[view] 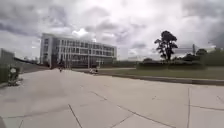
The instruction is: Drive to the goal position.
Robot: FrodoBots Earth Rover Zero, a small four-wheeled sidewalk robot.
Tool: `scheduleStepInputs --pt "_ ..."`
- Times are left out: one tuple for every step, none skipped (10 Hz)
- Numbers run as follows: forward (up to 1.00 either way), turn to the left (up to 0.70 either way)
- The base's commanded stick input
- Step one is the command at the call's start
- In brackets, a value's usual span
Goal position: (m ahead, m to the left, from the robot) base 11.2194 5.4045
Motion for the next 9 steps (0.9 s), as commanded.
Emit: scheduleStepInputs --pt "0.70 0.13" --pt "0.70 0.00" --pt "0.70 0.00" --pt "0.70 0.00" --pt "0.70 0.00" --pt "0.70 0.00" --pt "0.70 0.00" --pt "0.70 0.00" --pt "0.70 0.00"
